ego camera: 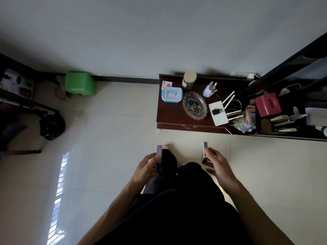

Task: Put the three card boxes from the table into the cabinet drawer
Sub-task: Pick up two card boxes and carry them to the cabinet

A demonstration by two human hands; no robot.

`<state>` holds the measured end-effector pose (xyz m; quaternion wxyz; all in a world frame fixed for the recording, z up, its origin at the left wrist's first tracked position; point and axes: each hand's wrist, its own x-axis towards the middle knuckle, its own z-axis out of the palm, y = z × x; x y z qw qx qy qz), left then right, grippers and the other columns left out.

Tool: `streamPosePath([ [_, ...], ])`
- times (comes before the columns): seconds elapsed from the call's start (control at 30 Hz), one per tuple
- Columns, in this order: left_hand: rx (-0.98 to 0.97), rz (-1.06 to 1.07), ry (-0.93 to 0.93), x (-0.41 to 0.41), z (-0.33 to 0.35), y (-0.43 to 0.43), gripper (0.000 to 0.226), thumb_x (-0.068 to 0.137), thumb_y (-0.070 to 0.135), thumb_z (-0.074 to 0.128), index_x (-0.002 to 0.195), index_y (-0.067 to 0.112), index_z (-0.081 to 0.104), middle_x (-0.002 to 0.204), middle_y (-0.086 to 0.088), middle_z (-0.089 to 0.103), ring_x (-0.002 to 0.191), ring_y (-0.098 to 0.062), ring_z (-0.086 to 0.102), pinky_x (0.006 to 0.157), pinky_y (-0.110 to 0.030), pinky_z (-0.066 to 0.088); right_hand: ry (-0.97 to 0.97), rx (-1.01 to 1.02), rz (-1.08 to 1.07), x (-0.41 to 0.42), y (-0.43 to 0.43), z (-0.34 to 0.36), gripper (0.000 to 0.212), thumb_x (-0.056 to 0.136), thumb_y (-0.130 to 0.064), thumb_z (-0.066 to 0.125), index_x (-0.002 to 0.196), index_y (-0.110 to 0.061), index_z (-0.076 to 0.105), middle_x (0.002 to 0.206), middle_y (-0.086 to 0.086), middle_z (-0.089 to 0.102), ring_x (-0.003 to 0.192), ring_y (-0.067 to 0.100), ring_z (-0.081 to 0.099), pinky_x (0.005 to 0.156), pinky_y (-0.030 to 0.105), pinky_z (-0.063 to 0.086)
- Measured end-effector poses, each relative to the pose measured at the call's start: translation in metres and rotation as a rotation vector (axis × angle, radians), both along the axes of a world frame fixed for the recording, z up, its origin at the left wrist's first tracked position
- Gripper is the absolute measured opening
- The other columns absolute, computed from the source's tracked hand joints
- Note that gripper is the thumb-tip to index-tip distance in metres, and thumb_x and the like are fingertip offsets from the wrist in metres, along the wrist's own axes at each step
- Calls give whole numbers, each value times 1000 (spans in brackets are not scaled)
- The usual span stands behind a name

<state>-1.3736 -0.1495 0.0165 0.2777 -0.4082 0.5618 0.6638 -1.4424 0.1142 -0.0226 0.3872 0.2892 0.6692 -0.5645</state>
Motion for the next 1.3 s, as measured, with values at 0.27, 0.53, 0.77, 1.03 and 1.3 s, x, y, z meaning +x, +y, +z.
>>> streamPosePath([
  [0.27, -76, -145, -22, -72, -60, -28, 70, 83, 41, 65, 143, 23, 33, 128, -15, 57, 113, -27, 60, 91, -34, 52, 22, 42, -6, -62, -32, -37, 57, 67, -53, 86, 112, -30, 61, 112, -3, 73, 88, 2, 73, 65, 20, 54],
  [0.53, -391, -442, 117, -161, -215, -41, 82, 73, 42, 79, 142, 30, 36, 116, 15, 53, 100, -9, 60, 92, -28, 51, 241, 299, 438, -151, -61, -175, 63, 61, -48, 85, 113, -33, 52, 102, -20, 63, 91, -11, 59, 67, 8, 42],
  [0.77, -773, -746, 282, -214, -412, -53, 112, 67, 41, 83, 153, 17, 16, 147, -3, 41, 127, -23, 46, 95, -38, 52, 562, 423, 710, -222, -84, -373, 53, 64, -30, 84, 108, -21, 55, 108, -7, 57, 98, 15, 56, 78, 32, 48],
  [1.03, -939, -1022, 356, -257, -561, -62, 107, 72, 34, 81, 153, 11, 16, 156, -6, 31, 139, -26, 33, 102, -41, 49, 790, 537, 1026, -266, -109, -529, 45, 64, -22, 83, 103, -13, 61, 134, 6, 58, 128, 24, 54, 95, 40, 50],
  [1.3, -968, -1032, 383, -274, -600, -63, 102, 72, 29, 79, 153, 14, 18, 154, -5, 31, 140, -25, 32, 108, -39, 43, 809, 585, 1100, -277, -122, -555, 47, 64, -17, 82, 106, -17, 61, 148, 8, 49, 136, 25, 49, 97, 42, 50],
])
